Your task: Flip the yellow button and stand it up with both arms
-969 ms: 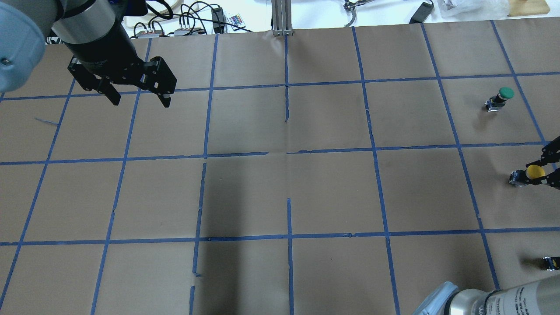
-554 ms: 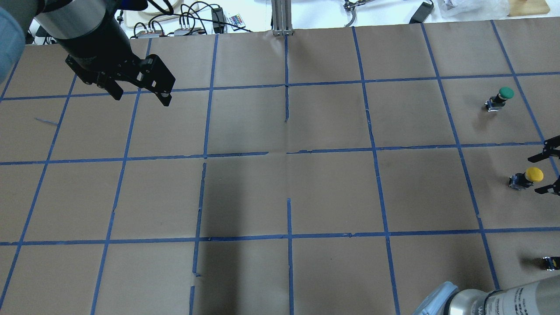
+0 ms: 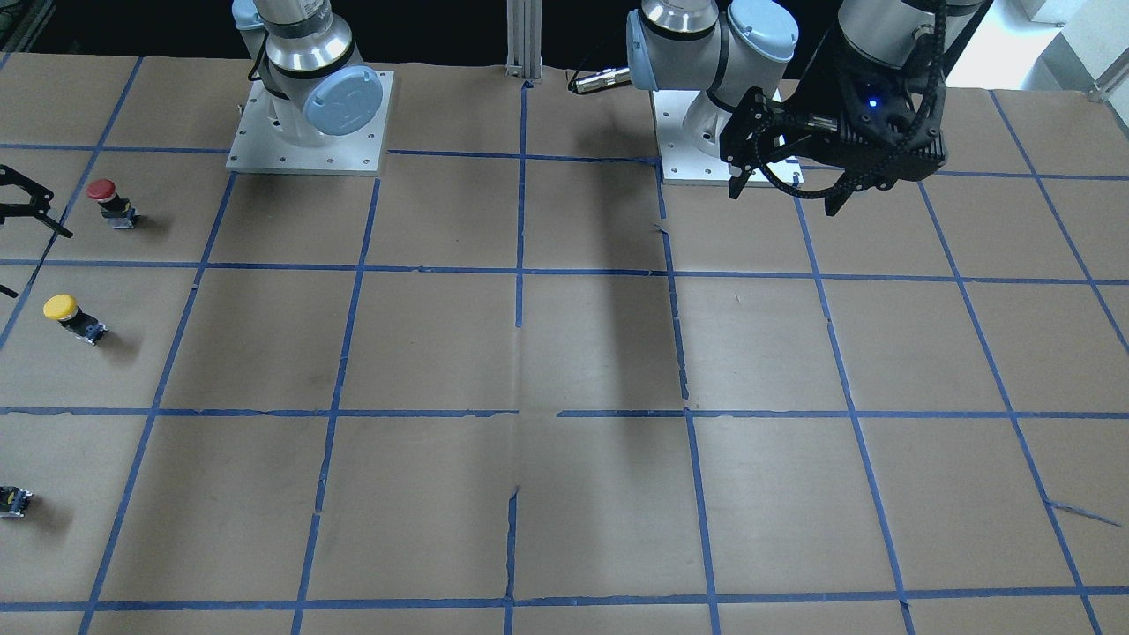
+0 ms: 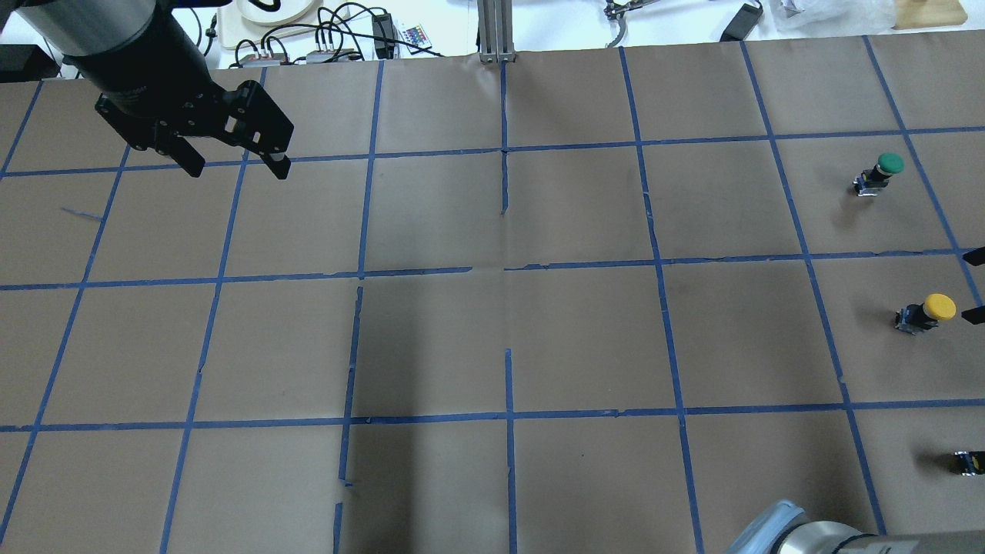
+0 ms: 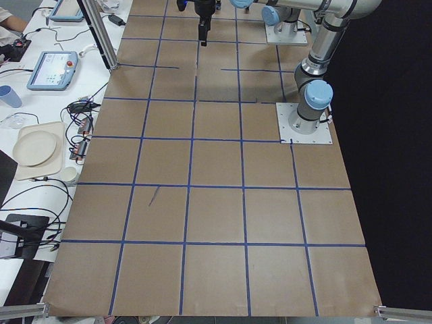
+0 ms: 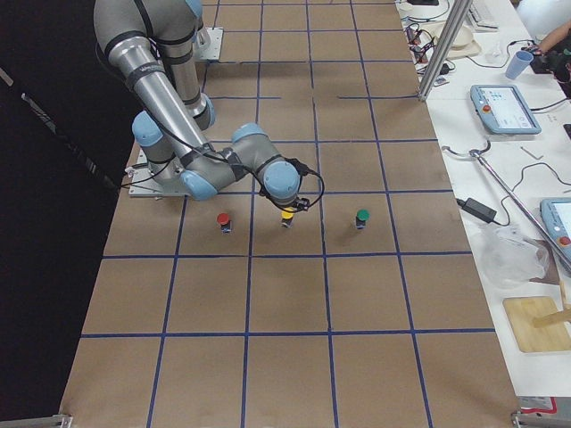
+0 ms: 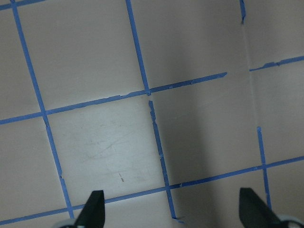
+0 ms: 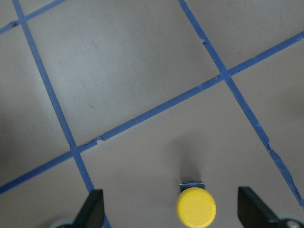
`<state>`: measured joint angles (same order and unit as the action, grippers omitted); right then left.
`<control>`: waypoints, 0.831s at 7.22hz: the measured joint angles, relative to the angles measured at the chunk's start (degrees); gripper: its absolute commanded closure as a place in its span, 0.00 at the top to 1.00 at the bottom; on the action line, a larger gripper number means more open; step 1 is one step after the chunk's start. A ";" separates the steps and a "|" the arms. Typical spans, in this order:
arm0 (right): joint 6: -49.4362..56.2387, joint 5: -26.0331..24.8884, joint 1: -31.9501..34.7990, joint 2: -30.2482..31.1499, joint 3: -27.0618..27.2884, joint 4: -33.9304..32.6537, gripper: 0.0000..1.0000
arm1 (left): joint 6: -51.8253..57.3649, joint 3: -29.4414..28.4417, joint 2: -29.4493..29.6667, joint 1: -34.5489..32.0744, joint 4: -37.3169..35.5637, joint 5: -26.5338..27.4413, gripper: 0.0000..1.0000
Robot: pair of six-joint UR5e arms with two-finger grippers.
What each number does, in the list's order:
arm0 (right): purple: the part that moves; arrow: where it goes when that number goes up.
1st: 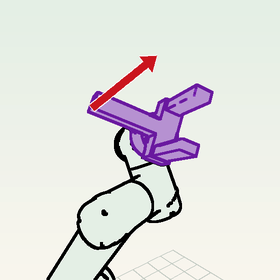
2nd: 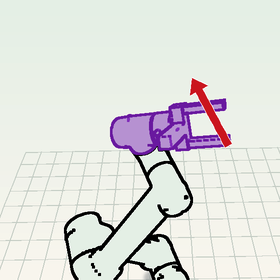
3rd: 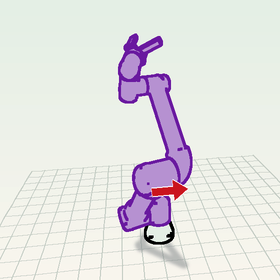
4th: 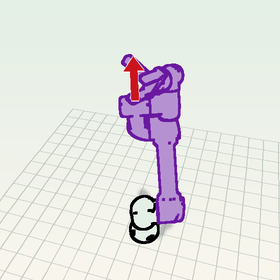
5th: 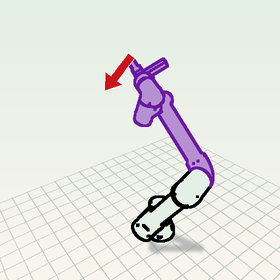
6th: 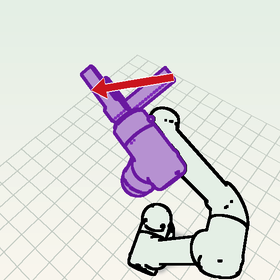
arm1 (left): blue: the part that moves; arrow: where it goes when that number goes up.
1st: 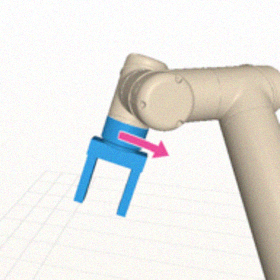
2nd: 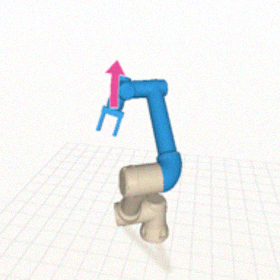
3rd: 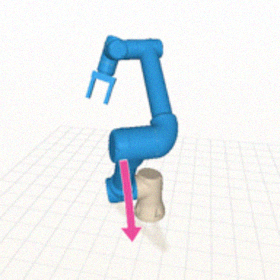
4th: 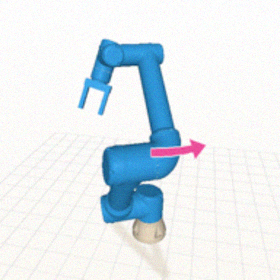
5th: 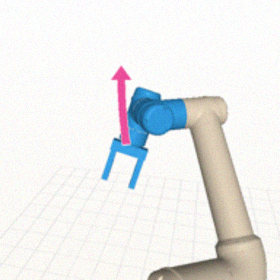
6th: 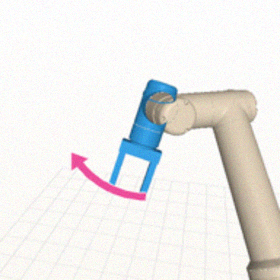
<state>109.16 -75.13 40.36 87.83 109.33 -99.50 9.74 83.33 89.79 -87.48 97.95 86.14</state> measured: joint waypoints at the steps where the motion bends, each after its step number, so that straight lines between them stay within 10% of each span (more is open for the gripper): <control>1: -10.92 -0.63 2.26 3.70 -0.23 1.58 1.00 | -0.36 -0.17 0.23 0.03 0.18 0.51 0.99; 6: -78.03 -8.52 24.83 16.11 -3.49 8.55 1.00 | -1.38 0.39 0.84 -0.38 -0.36 3.46 0.99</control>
<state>31.12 -83.66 65.19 103.94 105.83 -90.95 8.36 83.72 90.62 -87.87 97.59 89.60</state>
